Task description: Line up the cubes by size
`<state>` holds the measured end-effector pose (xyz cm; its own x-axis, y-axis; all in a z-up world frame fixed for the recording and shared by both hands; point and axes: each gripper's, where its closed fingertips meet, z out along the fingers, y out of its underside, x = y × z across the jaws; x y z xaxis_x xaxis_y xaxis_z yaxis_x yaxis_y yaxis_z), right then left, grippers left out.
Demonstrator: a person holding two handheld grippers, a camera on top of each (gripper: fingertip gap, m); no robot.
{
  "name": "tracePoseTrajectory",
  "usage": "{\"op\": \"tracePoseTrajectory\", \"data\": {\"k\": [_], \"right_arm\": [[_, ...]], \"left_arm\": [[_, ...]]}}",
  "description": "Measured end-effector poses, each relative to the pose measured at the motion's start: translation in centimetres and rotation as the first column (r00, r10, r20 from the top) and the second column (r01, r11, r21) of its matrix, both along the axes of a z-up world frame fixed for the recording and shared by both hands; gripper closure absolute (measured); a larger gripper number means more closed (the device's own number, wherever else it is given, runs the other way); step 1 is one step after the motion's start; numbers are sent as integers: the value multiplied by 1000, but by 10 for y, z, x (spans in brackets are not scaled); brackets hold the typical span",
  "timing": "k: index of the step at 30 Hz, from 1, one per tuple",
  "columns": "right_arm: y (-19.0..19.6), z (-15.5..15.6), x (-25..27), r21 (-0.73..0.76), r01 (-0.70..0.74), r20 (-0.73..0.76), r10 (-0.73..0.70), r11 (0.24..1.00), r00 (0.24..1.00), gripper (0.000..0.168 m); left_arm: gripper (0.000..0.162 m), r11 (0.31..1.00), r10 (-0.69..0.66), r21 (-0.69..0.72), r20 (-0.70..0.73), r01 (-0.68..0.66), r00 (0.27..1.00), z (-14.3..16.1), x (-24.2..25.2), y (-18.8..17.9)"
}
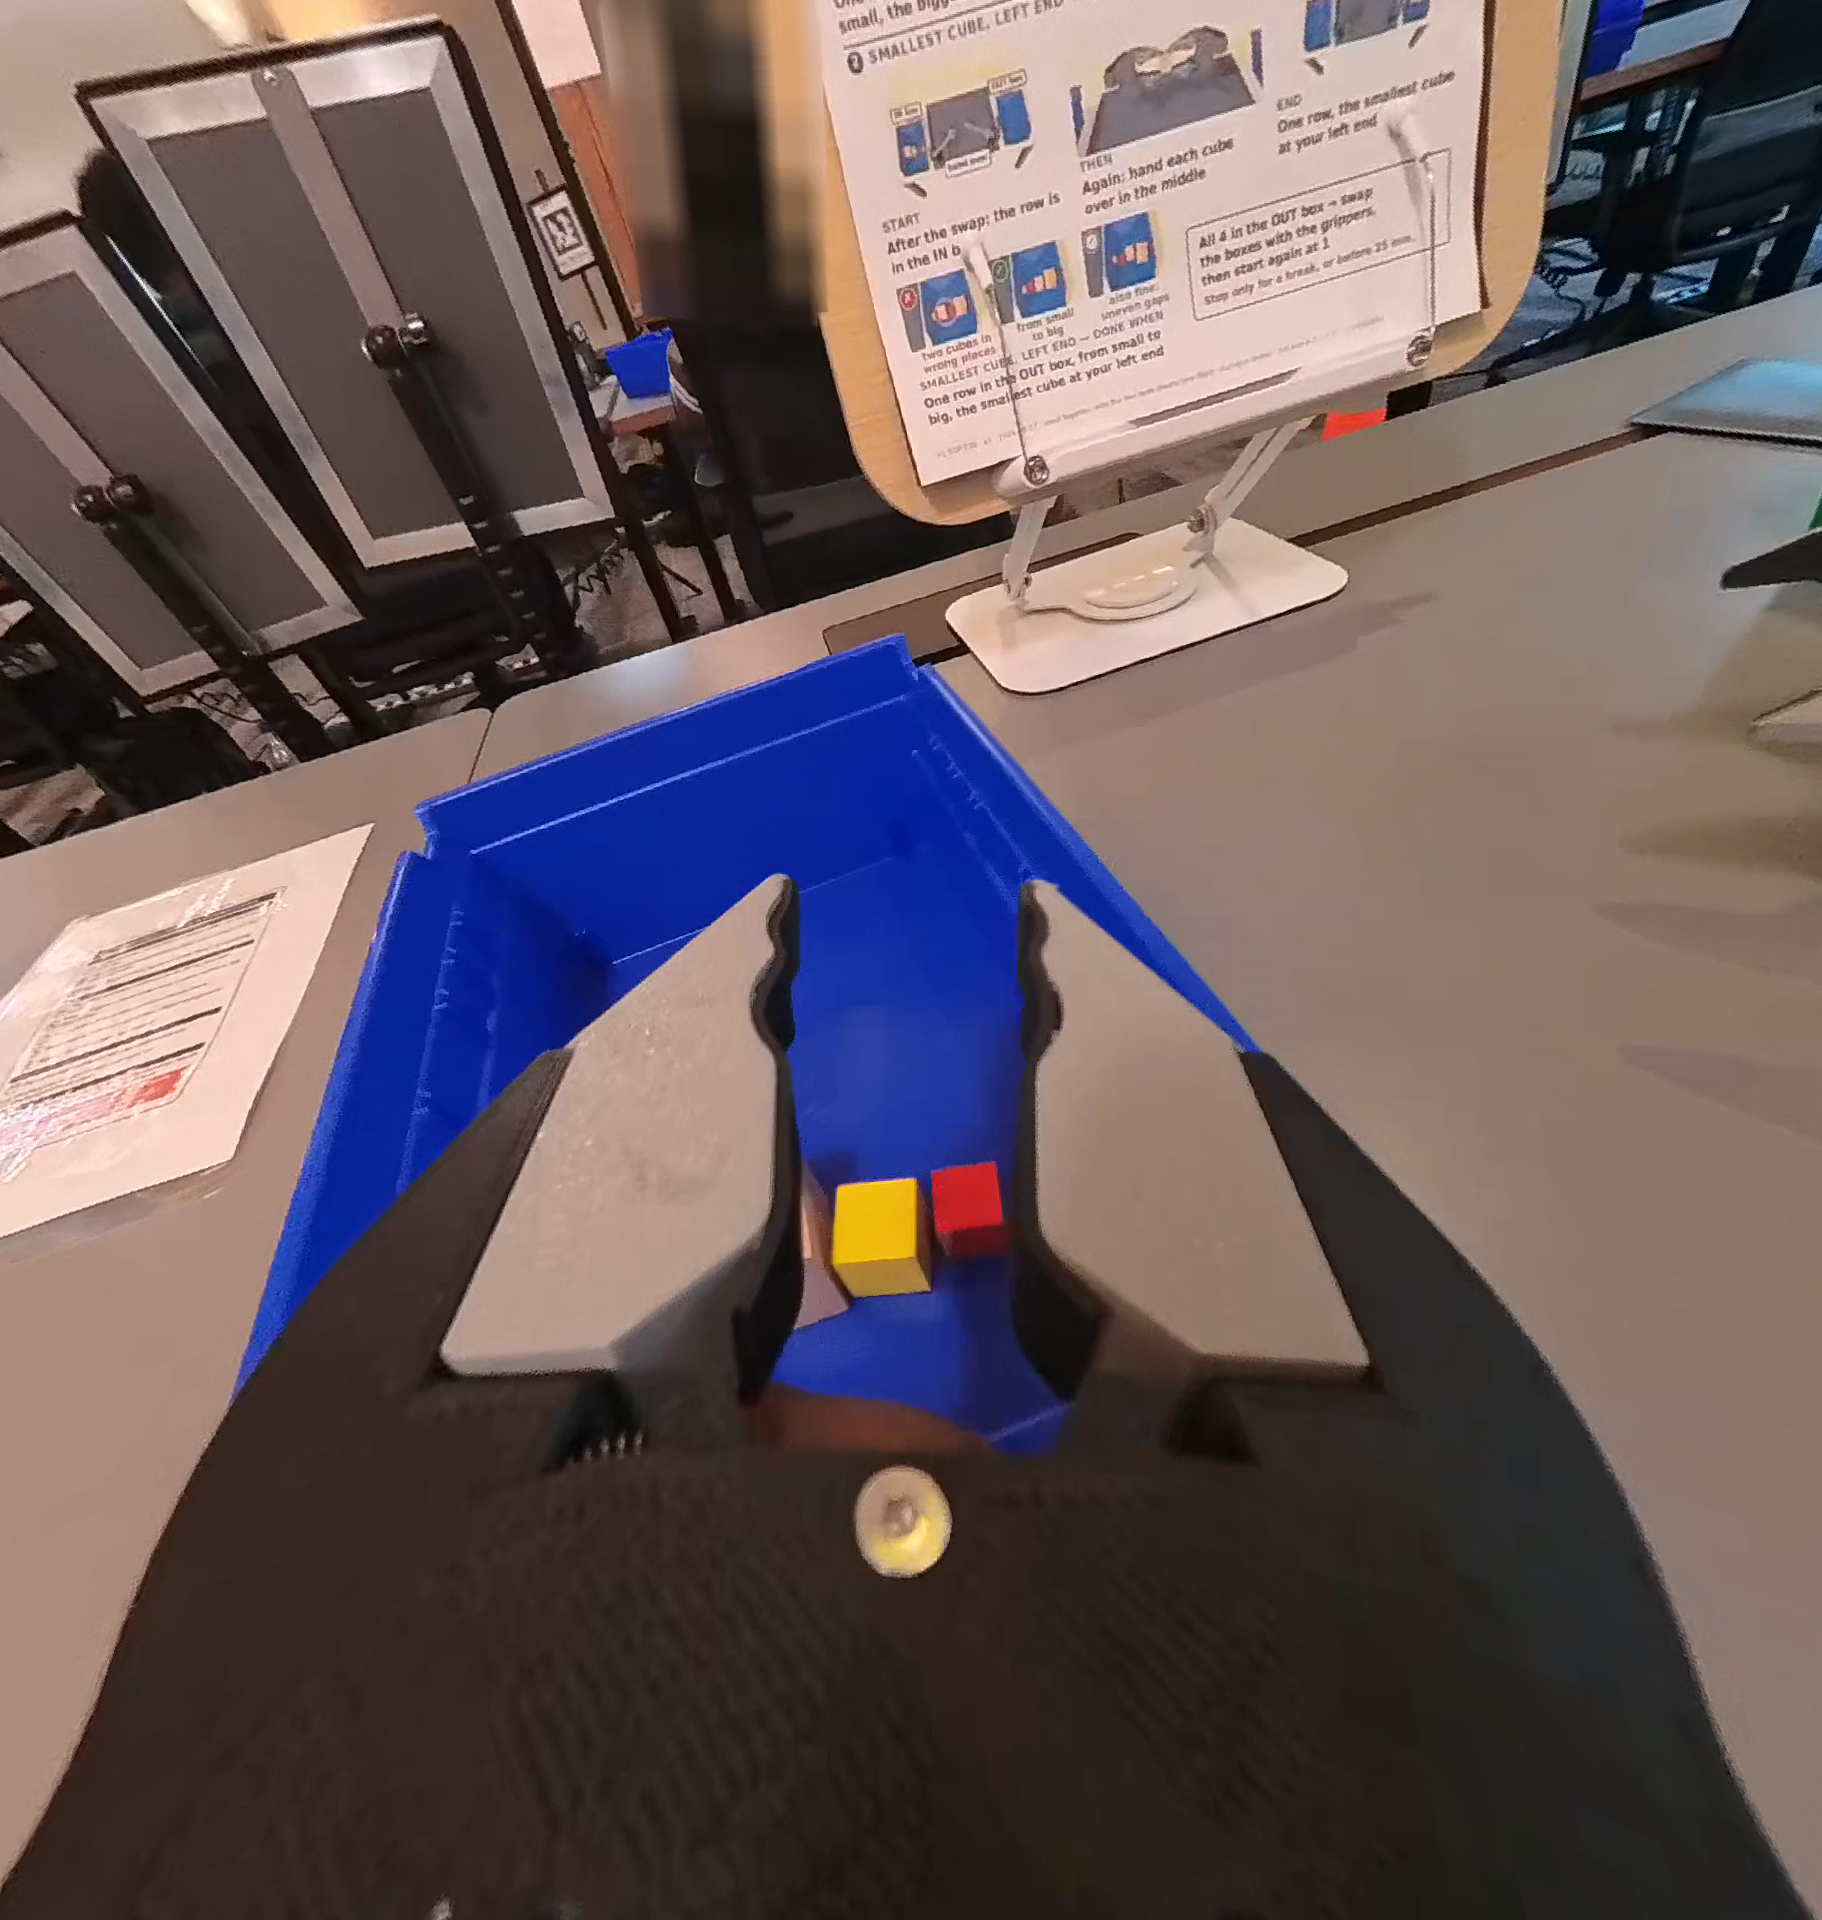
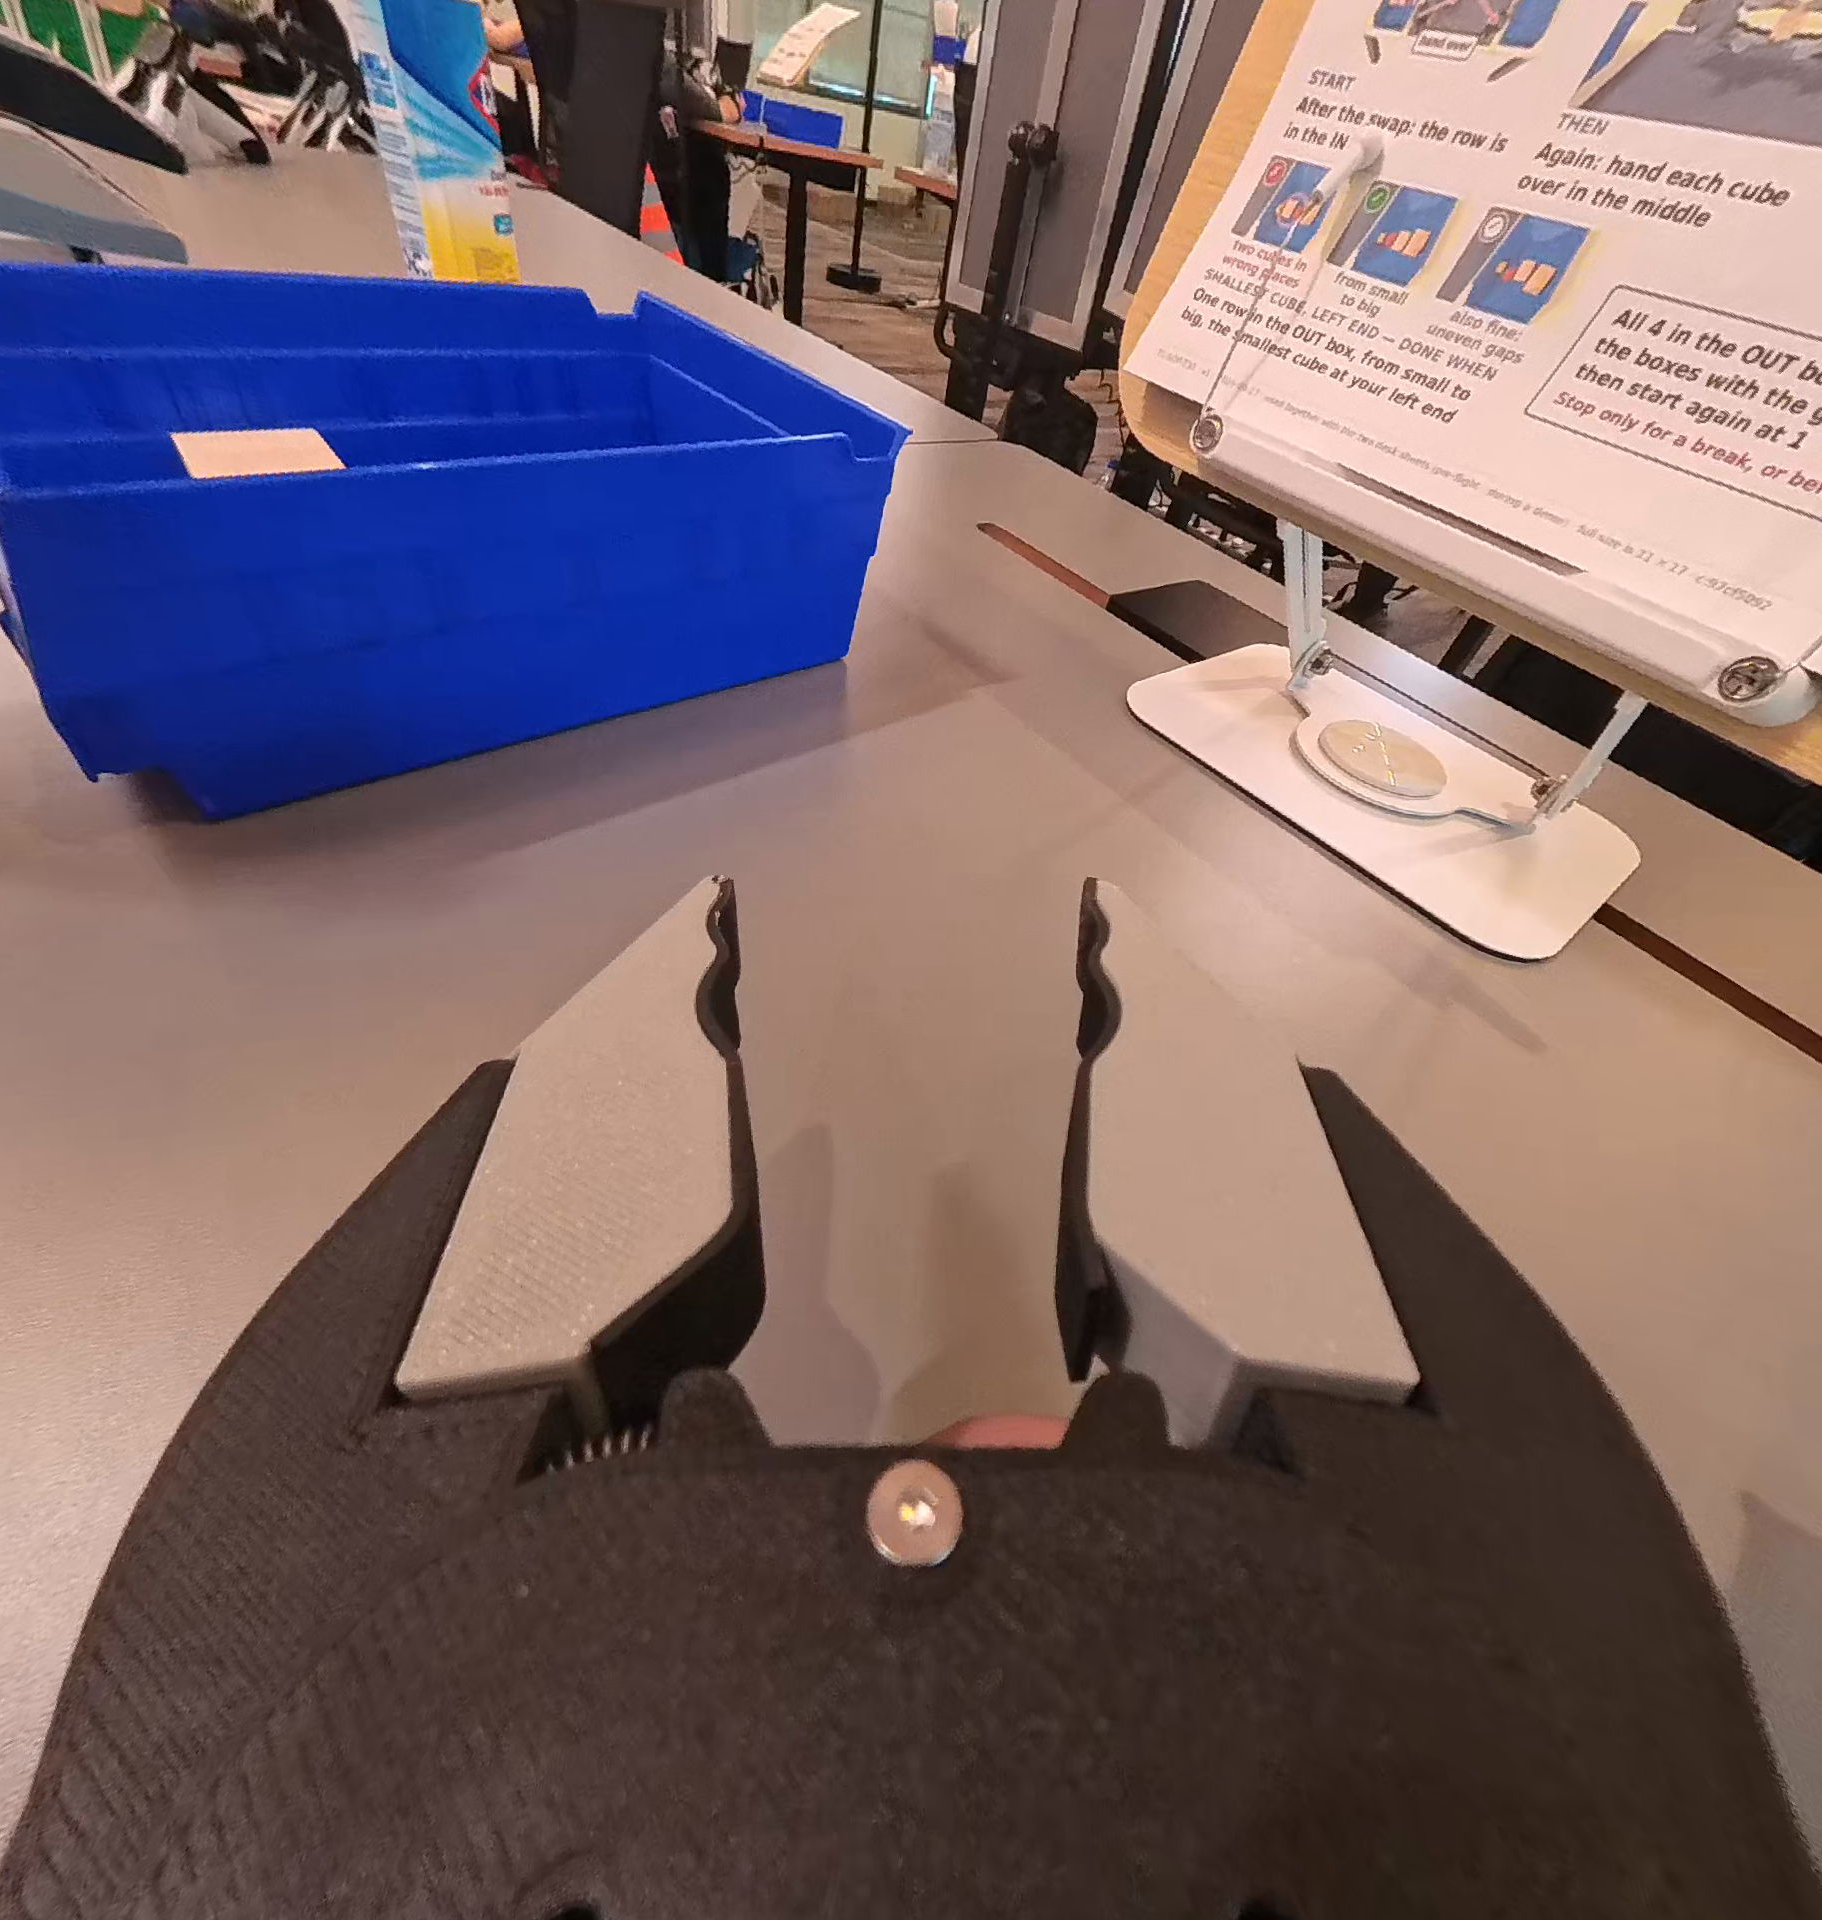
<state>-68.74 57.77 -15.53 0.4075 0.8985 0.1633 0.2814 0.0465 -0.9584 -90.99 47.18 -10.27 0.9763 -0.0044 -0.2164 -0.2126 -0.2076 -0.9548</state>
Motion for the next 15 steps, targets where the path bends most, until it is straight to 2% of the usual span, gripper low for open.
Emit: {"op": "tracePoseTrajectory", "data": {"k": [15], "right_arm": [[-4,11,2,28,2,-24,-1,1000,1000,108]], "left_arm": [[123,1000,-15,-5,-24,15,1000,0,9,0]]}}
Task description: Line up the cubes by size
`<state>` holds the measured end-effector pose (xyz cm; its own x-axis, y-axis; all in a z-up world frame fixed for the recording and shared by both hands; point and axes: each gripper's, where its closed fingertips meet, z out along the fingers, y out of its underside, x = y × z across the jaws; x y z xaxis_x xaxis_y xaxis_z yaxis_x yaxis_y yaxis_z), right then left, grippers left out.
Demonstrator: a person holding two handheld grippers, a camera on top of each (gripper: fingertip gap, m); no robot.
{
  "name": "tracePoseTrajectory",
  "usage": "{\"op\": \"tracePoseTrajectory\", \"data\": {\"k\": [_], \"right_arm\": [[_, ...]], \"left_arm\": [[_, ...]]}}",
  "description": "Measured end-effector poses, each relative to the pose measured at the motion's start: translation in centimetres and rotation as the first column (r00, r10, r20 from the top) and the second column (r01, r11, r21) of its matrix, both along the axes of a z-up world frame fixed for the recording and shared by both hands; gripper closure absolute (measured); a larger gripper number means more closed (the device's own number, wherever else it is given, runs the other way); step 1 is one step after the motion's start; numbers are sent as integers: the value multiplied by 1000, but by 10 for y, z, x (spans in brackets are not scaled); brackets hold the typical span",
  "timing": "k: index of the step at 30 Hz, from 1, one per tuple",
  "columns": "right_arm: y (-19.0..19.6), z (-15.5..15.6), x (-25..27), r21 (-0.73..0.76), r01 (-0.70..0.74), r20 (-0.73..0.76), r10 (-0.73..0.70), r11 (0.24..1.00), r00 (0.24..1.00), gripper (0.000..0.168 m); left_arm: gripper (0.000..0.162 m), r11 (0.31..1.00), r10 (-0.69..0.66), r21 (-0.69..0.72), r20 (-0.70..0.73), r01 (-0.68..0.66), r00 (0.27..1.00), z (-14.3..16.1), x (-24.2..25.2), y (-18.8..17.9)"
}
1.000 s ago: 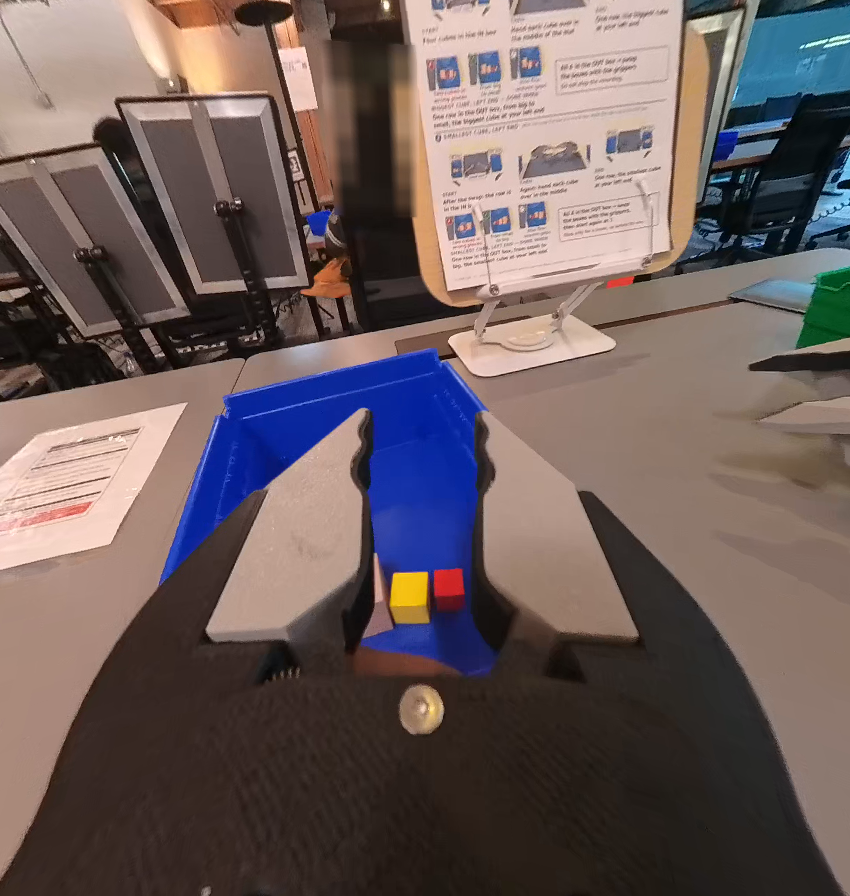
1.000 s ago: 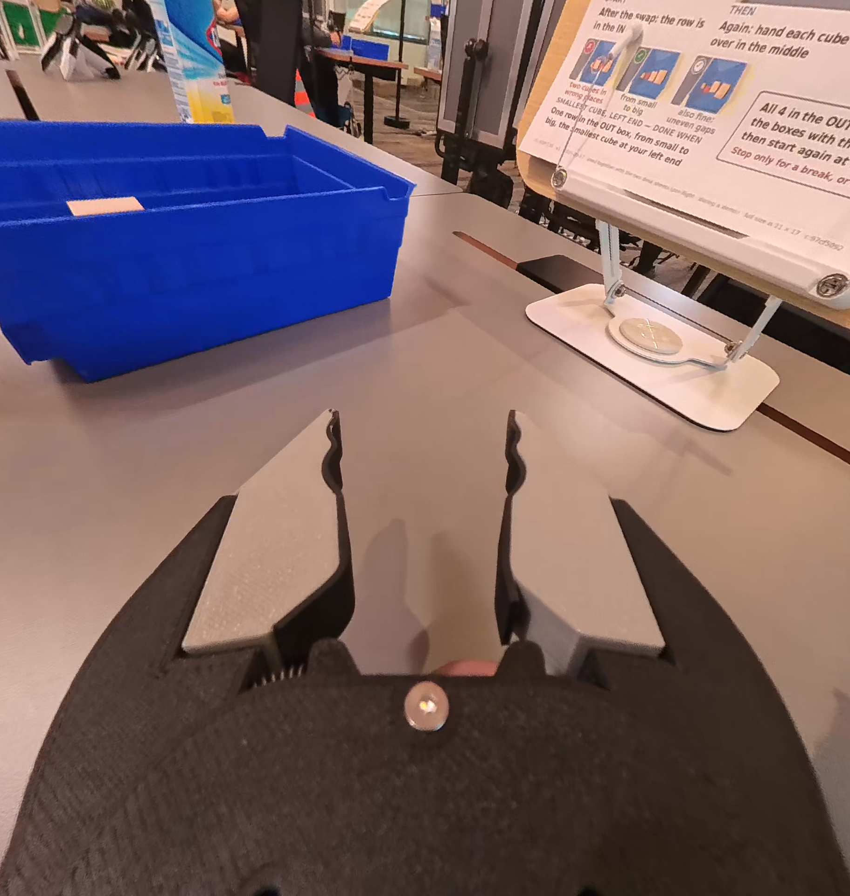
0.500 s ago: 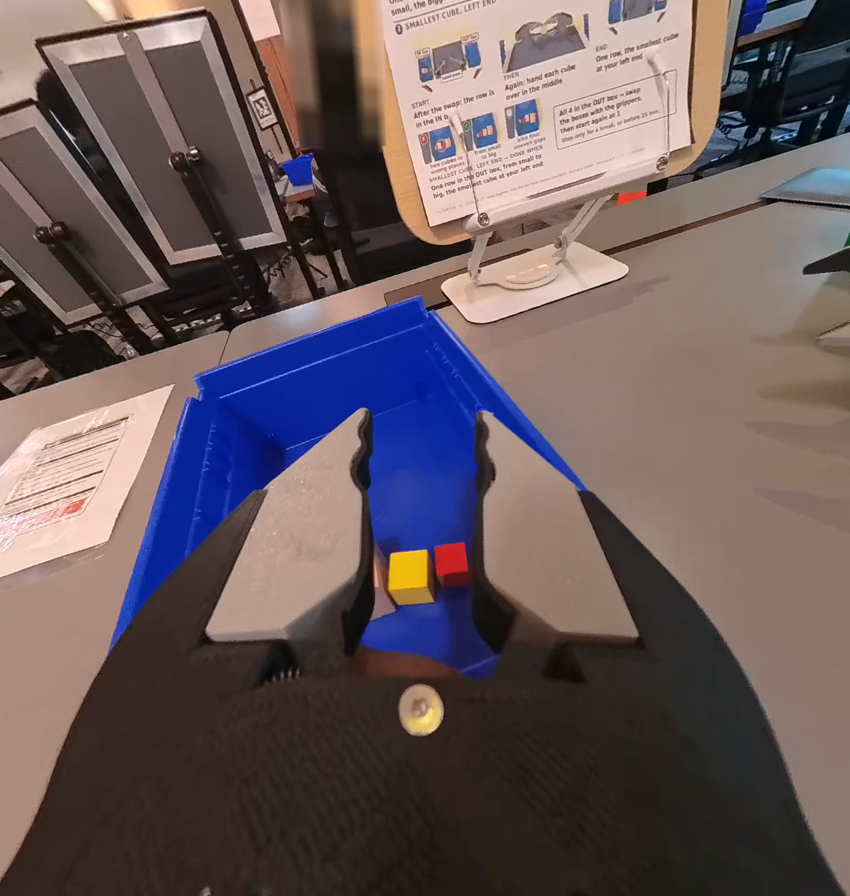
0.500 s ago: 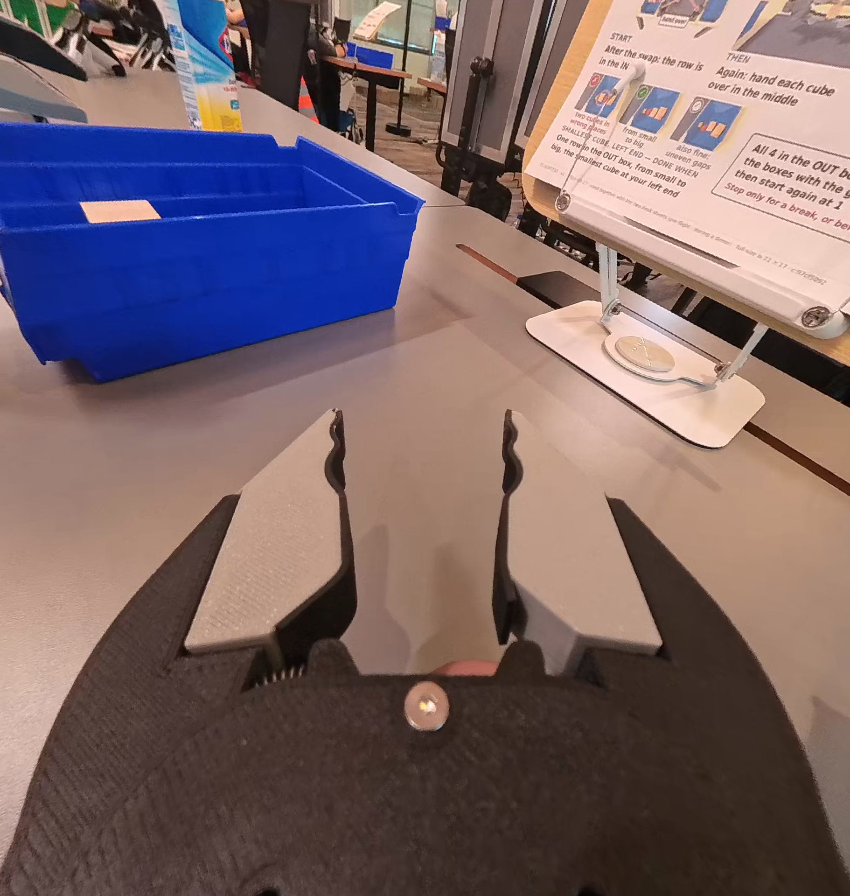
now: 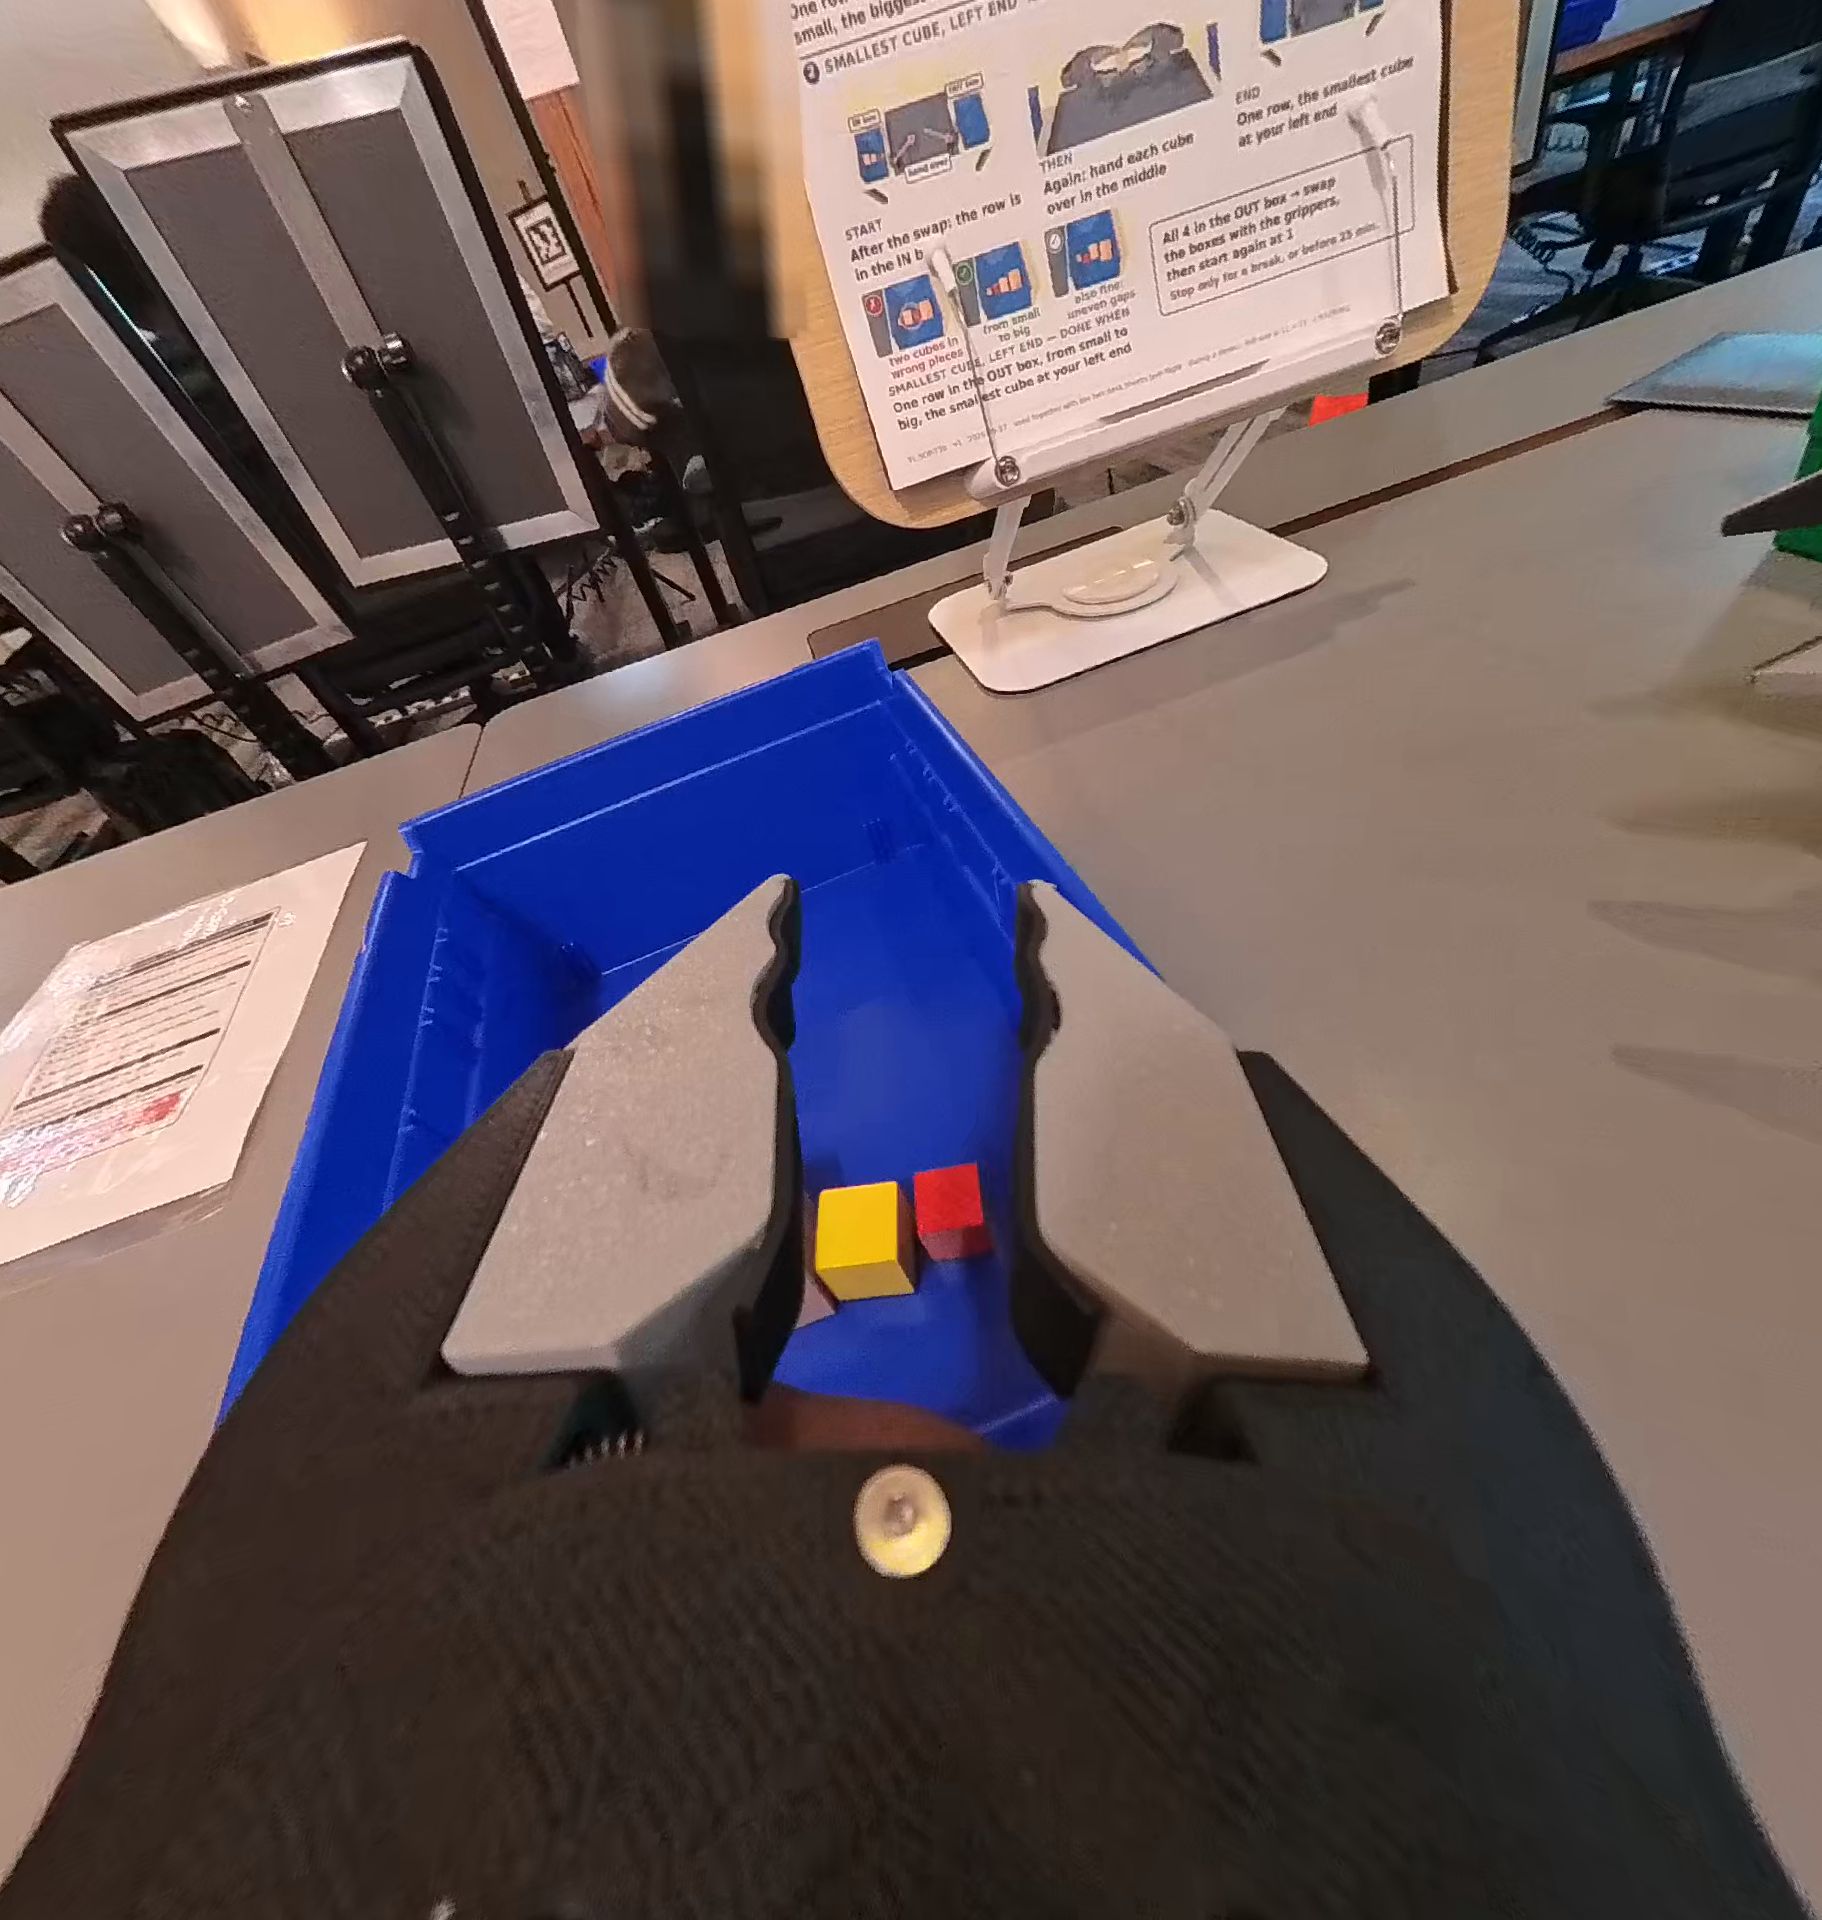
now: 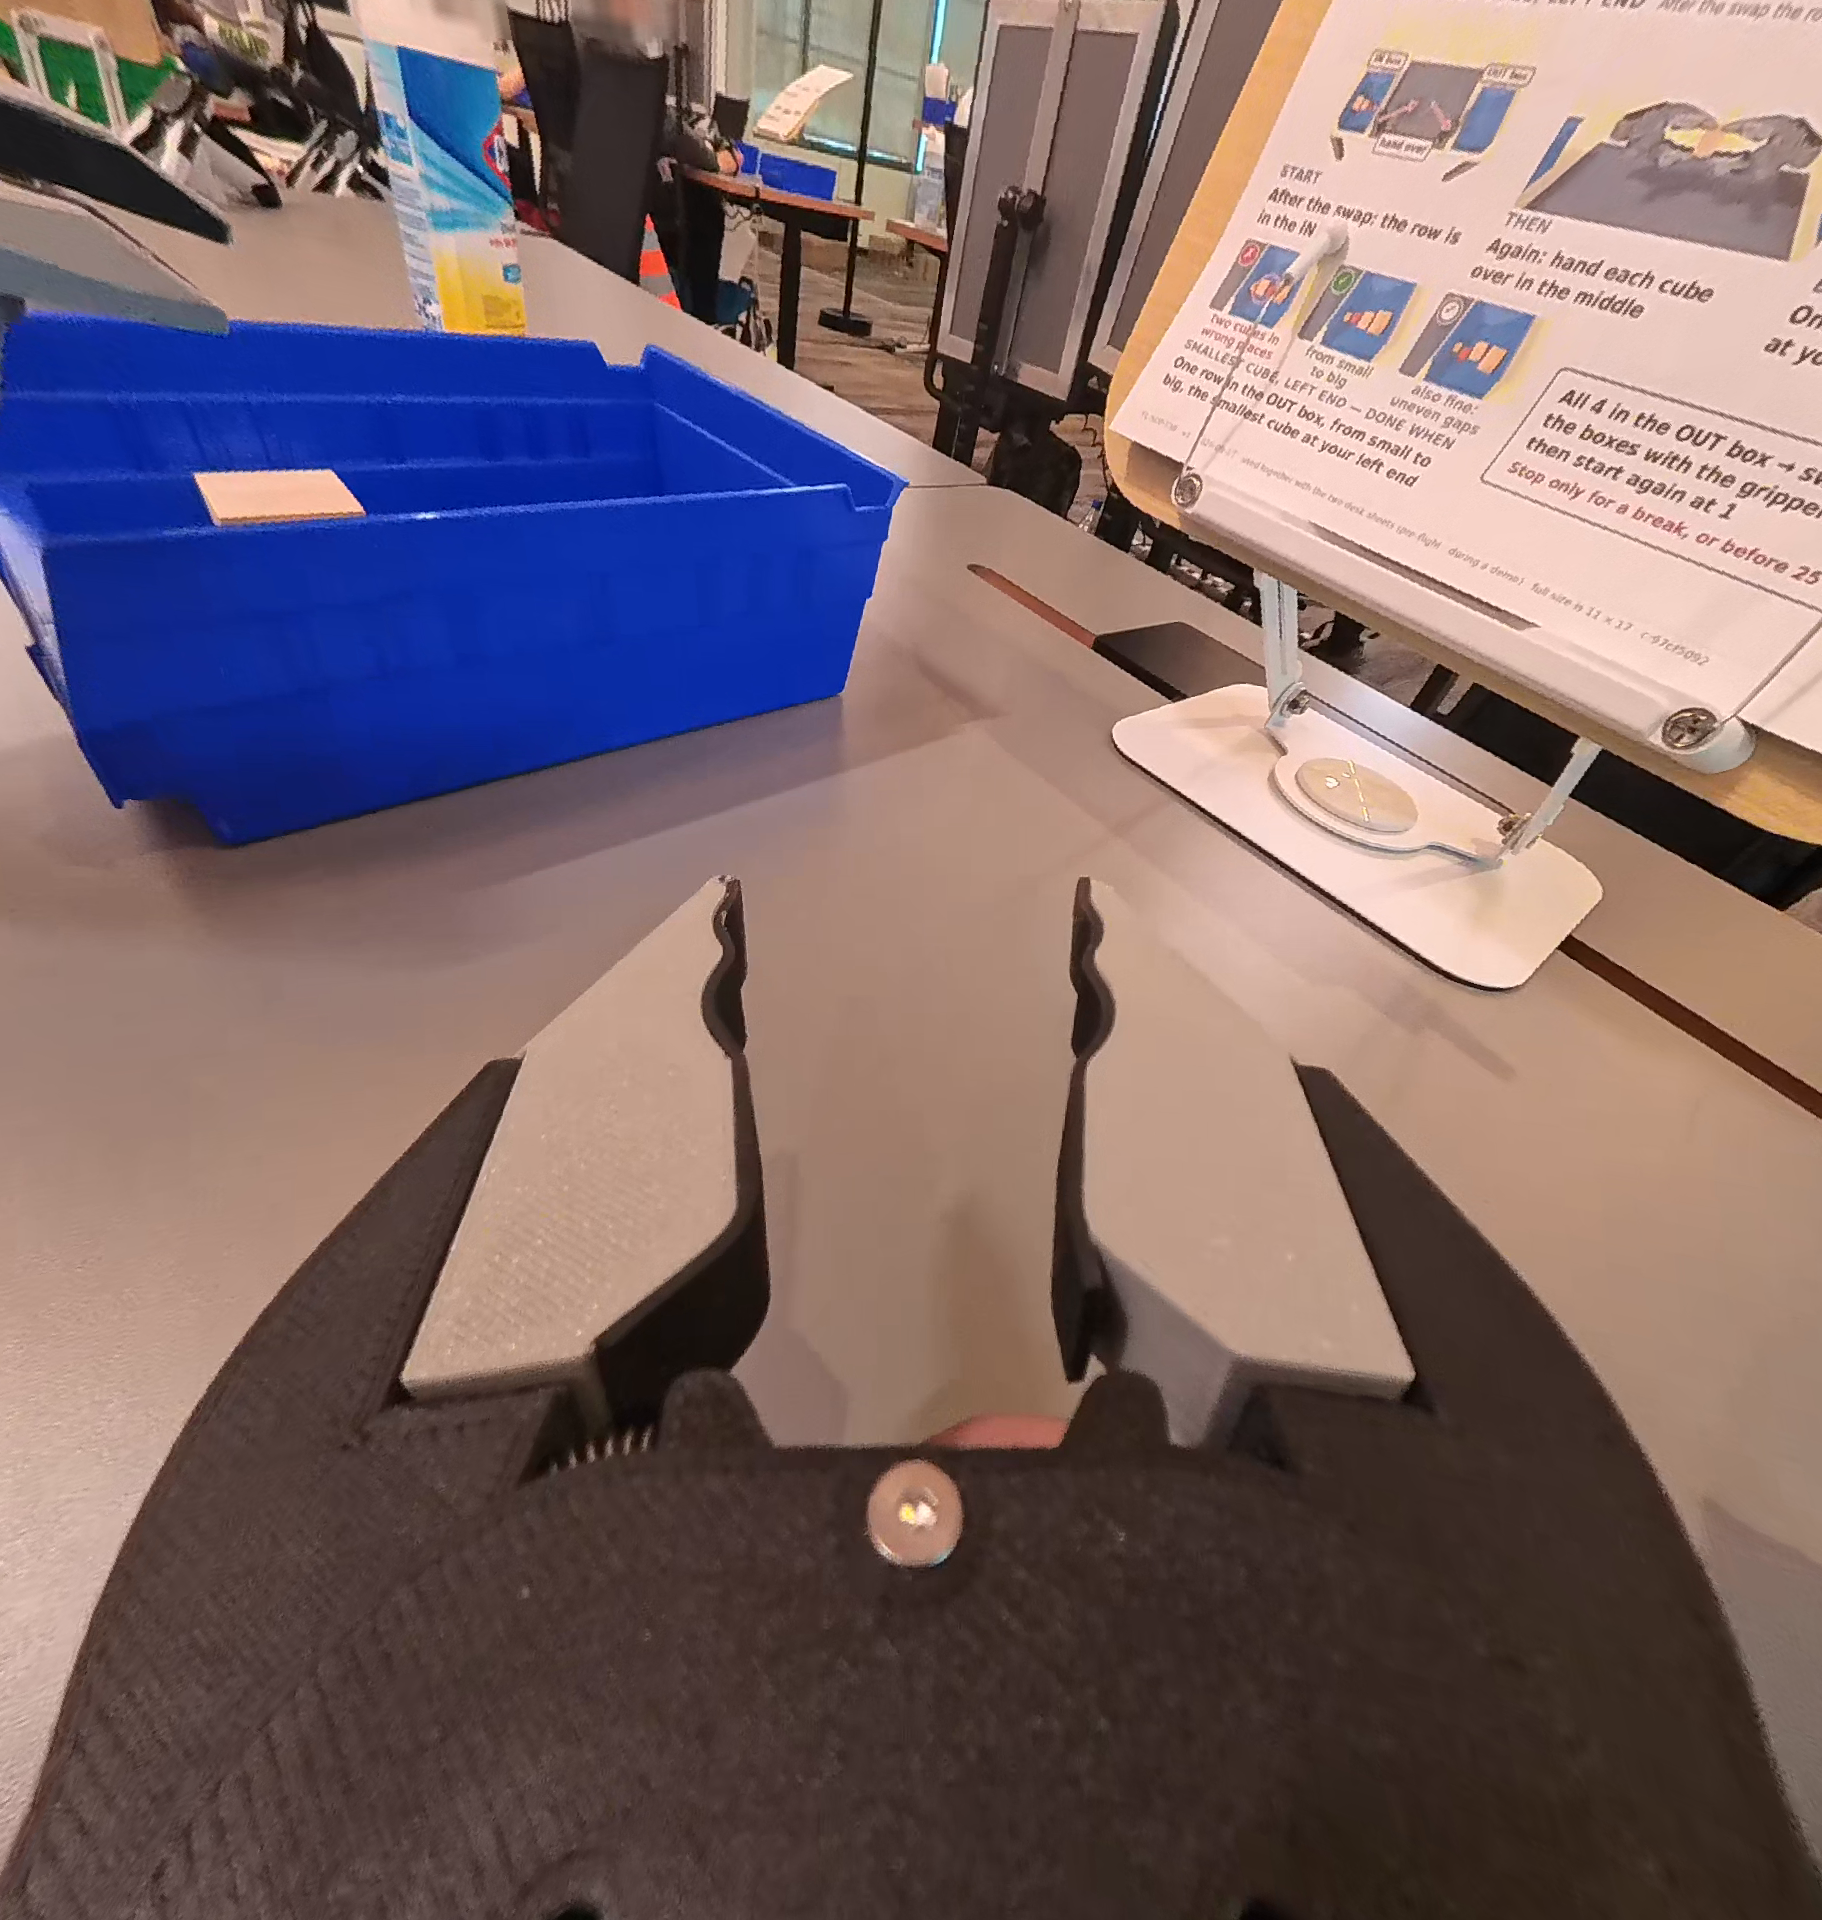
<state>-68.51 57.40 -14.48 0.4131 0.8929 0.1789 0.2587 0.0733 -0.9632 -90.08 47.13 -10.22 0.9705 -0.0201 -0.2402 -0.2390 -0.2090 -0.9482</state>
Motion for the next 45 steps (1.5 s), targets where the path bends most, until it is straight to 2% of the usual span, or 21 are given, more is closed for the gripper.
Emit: {"op": "tracePoseTrajectory", "data": {"k": [10,14,22,28,35,45], "right_arm": [[-2,-3,-3,-3,-11,13,11,1000,1000,108],[-3,-4,-3,-13,-14,10,14,1000,1000,108],[-3,-6,-4,-12,-15,18,15,1000,1000,109],[-1,-8,-4,-25,-12,16,12,1000,1000,109],[-3,-5,-4,-17,-16,11,16,1000,1000,109],[-5,-2,-4,-13,-18,4,18,1000,1000,109]], "left_arm": [[123,1000,-13,-26,-8,13,1000,-6,0,0],[122,995,-77,-68,23,78,997,-9,2,-4],[122,998,-56,-23,19,57,998,13,-13,-11],[125,997,-57,47,87,53,995,20,-10,-11],[125,999,-44,-2,0,44,999,10,-5,-10],[124,999,-41,-28,-13,40,999,1,-7,-9]]}}
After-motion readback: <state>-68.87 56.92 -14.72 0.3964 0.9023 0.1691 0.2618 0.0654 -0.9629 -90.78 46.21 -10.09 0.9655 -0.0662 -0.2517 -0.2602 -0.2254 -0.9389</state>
